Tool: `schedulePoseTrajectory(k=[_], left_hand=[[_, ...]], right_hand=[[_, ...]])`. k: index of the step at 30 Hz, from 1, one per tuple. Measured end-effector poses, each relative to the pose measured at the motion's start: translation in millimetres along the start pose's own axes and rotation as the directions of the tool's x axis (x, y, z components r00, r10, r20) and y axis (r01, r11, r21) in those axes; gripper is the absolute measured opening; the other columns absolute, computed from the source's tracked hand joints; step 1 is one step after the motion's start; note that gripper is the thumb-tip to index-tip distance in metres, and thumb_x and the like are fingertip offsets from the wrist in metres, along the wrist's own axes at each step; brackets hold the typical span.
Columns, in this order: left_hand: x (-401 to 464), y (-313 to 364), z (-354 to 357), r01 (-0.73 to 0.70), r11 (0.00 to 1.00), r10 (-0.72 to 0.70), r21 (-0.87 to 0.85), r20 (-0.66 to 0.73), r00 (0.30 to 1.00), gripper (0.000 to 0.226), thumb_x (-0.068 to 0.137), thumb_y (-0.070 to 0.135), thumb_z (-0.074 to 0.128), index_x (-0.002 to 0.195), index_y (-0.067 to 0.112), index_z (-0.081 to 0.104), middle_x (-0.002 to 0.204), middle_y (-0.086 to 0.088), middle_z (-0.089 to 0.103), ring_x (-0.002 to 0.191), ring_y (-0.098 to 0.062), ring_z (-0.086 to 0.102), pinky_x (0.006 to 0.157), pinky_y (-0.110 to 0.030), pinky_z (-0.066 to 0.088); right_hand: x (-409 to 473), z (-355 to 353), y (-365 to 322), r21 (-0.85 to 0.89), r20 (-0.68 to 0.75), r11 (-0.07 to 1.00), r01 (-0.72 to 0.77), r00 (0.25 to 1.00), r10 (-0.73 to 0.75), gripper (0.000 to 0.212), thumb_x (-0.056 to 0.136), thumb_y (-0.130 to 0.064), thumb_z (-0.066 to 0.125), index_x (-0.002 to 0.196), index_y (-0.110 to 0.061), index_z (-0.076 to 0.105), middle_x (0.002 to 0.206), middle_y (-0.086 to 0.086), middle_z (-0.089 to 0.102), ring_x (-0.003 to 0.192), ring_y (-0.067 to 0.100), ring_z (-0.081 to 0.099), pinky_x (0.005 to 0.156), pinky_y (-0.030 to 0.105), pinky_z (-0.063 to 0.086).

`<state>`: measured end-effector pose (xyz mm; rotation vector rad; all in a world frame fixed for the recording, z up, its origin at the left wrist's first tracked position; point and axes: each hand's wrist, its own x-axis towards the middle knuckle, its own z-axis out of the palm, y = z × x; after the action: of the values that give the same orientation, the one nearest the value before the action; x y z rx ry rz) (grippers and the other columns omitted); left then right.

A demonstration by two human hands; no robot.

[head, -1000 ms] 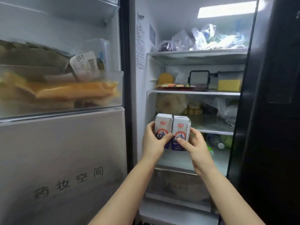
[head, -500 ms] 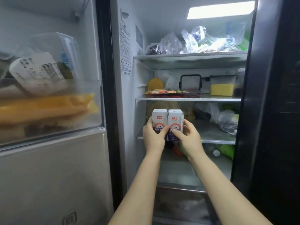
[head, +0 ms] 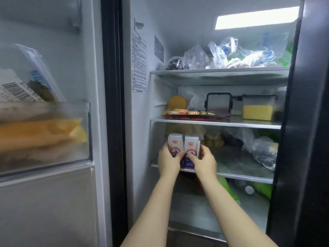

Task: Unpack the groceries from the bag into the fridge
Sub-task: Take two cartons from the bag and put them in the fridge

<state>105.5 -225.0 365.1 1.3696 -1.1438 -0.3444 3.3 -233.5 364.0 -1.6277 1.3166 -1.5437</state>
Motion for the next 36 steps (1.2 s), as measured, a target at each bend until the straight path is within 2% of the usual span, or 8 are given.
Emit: schedulePoseTrajectory(k=[7,12,16,20,23,26,30,36], left_hand=[[13,2,-1,-0.011,0.997,-0.002,0.072,0.180,0.984,0.052,0.084,0.006,0.066,0.132,0.015,0.047,0.132,-0.007,0.056,0.124,-0.025,0.052,0.100,-0.040,0.047],[12,-5,-2,-0.021,0.997,0.010,0.076,0.153,0.988,0.055,0.084,0.004,0.066,0.134,0.013,0.045,0.133,-0.008,0.057,0.124,-0.025,0.053,0.103,-0.041,0.045],[15,-7,0,-0.054,0.988,0.031,0.145,0.157,0.987,0.055,0.086,0.006,0.064,0.137,0.014,0.042,0.134,-0.007,0.056,0.125,-0.026,0.052,0.103,-0.041,0.045],[17,-16,3,-0.123,0.965,0.085,0.233,0.166,0.982,0.057,0.086,0.010,0.064,0.138,0.016,0.039,0.133,-0.006,0.057,0.122,-0.024,0.054,0.100,-0.040,0.048],[16,-24,5,-0.164,0.929,0.125,0.333,0.136,0.983,0.060,0.088,0.018,0.063,0.140,0.018,0.035,0.132,-0.006,0.057,0.119,-0.024,0.055,0.094,-0.039,0.051],[12,-31,7,-0.181,0.874,0.154,0.451,0.096,0.983,0.056,0.090,0.028,0.058,0.140,0.016,0.035,0.130,-0.006,0.057,0.117,-0.027,0.053,0.092,-0.040,0.050],[0,-31,7,-0.182,0.834,0.185,0.520,0.048,0.982,0.056,0.091,0.032,0.053,0.141,0.015,0.035,0.133,-0.005,0.056,0.123,-0.027,0.048,0.102,-0.041,0.041],[-35,-29,0,-0.221,0.795,0.197,0.565,0.104,0.975,0.061,0.093,0.036,0.050,0.147,0.019,0.028,0.146,-0.004,0.043,0.137,-0.027,0.034,0.114,-0.049,0.026]], right_hand=[[9,-3,1,-0.115,-0.004,0.993,-0.024,1.000,0.024,0.038,0.088,-0.016,0.062,0.123,-0.009,0.049,0.119,0.013,0.063,0.109,0.030,0.059,0.089,0.039,0.047],[11,-3,3,-0.204,0.028,0.979,0.003,1.000,0.003,0.037,0.088,-0.012,0.061,0.121,-0.008,0.046,0.119,0.013,0.063,0.109,0.030,0.060,0.088,0.040,0.050],[14,0,5,-0.311,0.016,0.950,-0.005,1.000,0.010,0.035,0.089,-0.017,0.060,0.118,-0.011,0.041,0.116,0.013,0.065,0.103,0.033,0.062,0.081,0.041,0.052],[14,5,3,-0.454,0.004,0.891,-0.031,0.999,0.037,0.032,0.092,-0.025,0.055,0.117,-0.014,0.039,0.117,0.009,0.063,0.103,0.031,0.061,0.072,0.034,0.044],[13,8,4,-0.499,0.013,0.867,-0.018,1.000,0.028,0.043,0.090,-0.027,0.057,0.126,-0.016,0.037,0.122,0.008,0.060,0.107,0.031,0.060,0.079,0.037,0.047],[12,9,9,-0.475,0.054,0.880,0.022,0.999,0.004,0.058,0.086,-0.023,0.062,0.134,-0.012,0.033,0.127,0.012,0.056,0.113,0.033,0.056,0.088,0.040,0.048],[2,4,14,-0.455,0.063,0.887,0.084,0.996,-0.062,0.068,0.083,-0.022,0.062,0.139,-0.008,0.028,0.128,0.017,0.055,0.115,0.035,0.053,0.093,0.046,0.047],[-30,-8,19,-0.568,0.153,0.754,0.329,0.943,-0.296,0.043,0.081,-0.020,0.059,0.122,-0.014,0.049,0.117,0.008,0.062,0.108,0.031,0.056,0.090,0.039,0.043]])
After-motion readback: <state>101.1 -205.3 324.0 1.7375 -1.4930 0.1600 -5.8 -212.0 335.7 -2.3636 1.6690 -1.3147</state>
